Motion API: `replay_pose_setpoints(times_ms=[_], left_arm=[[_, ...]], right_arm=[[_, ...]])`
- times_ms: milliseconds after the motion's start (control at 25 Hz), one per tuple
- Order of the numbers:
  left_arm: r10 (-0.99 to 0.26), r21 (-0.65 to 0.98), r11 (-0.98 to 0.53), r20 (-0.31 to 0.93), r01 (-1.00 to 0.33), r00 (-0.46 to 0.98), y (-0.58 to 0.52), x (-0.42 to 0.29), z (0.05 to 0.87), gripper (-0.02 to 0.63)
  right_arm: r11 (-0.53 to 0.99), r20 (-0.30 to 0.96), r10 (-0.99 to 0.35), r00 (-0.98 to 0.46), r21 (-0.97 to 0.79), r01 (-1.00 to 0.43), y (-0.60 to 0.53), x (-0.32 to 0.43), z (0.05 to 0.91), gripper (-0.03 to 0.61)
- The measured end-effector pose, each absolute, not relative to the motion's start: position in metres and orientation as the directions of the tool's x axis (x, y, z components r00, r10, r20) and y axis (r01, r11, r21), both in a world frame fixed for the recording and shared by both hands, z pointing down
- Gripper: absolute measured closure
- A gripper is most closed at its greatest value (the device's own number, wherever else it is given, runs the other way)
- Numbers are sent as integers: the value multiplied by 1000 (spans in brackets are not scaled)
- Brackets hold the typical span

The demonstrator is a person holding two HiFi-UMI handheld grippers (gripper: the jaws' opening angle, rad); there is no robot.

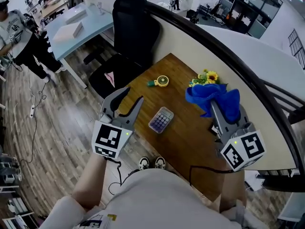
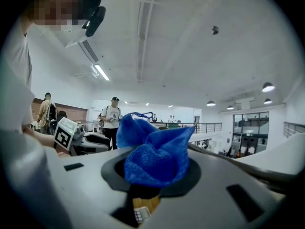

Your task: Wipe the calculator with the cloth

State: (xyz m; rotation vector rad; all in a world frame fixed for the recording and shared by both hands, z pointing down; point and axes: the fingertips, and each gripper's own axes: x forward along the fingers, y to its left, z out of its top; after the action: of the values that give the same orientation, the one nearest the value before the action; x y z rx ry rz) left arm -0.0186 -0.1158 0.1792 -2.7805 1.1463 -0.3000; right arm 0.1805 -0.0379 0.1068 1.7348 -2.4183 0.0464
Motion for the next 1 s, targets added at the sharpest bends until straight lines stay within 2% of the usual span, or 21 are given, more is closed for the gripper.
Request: replay_pose_setpoints(times_ms=[400,560,760,1000], left_arm=[[-706,-167,-705,72,-689,705,-80,-35,137,492],[-709,-168,-703,89,-691,700,-76,-41,147,535],[-702,-150,-712,134,-686,700,-71,-40,172,541],[-687,-136,-727,172,-673,707,-61,-33,194,580]], right_arm=[[299,100,-952,-291,85,-950,-1,170,84,482],[290,132,-951,-279,65,-955,7,169,101,482],[296,206,-939,-274,84,-951,19,168,129,482],[317,274,-916,-292,51,-947,29,161,163,482]])
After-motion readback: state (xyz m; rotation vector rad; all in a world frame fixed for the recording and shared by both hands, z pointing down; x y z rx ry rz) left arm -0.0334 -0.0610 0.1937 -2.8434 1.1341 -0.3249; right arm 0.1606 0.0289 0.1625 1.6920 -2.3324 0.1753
